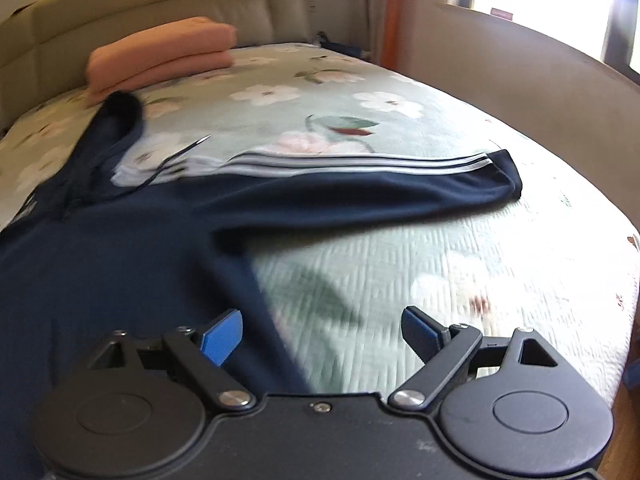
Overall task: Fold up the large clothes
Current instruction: 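Grasp the striped sleeve cuff with the right gripper and lift it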
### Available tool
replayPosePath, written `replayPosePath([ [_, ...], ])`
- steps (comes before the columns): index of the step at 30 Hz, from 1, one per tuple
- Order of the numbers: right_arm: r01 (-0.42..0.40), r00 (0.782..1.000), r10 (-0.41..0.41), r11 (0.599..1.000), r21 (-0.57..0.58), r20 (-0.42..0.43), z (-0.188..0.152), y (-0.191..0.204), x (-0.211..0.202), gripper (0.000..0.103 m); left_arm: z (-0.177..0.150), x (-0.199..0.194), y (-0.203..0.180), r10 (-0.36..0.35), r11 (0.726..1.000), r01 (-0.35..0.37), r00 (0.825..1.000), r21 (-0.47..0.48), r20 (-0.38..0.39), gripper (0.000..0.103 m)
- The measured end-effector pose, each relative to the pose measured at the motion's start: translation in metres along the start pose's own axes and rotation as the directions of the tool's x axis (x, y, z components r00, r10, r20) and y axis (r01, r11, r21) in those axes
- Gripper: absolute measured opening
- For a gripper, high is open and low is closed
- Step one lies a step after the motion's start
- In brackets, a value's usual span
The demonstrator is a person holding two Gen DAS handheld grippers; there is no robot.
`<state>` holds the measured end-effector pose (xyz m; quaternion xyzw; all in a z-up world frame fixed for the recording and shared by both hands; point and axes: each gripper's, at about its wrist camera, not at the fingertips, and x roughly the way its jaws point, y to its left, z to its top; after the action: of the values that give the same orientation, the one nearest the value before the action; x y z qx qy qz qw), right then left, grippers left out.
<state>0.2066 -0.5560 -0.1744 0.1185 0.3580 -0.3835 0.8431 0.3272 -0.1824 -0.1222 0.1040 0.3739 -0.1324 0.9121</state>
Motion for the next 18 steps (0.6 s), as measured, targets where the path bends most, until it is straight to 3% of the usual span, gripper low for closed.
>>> replayPosePath([
  [3, 0.016, 1.0, -0.016, 0.999, 0.031, -0.004, 0.022, -0.02, 0.029, 0.103, 0.024, 0.013, -0.008, -0.053, 0.998, 0.053, 0.998, 0.021, -0.015, 0.085],
  [7, 0.043, 0.999, -0.044, 0.991, 0.127, 0.005, 0.059, -0.073, 0.071, 0.103, 0.051, 0.029, -0.026, -0.067, 0.996, 0.07, 0.997, 0.06, -0.047, 0.086],
  [11, 0.149, 0.989, -0.147, 0.949, 0.277, -0.03, 0.089, -0.144, 0.121, 0.103, 0.074, 0.047, -0.045, -0.098, 0.995, 0.101, 0.989, 0.02, -0.112, 0.086],
  [18, 0.194, 0.979, -0.147, 0.888, 0.417, -0.144, 0.106, -0.239, 0.218, 0.102, 0.095, 0.082, -0.098, -0.08, 0.997, 0.08, 0.981, -0.003, -0.177, 0.086],
])
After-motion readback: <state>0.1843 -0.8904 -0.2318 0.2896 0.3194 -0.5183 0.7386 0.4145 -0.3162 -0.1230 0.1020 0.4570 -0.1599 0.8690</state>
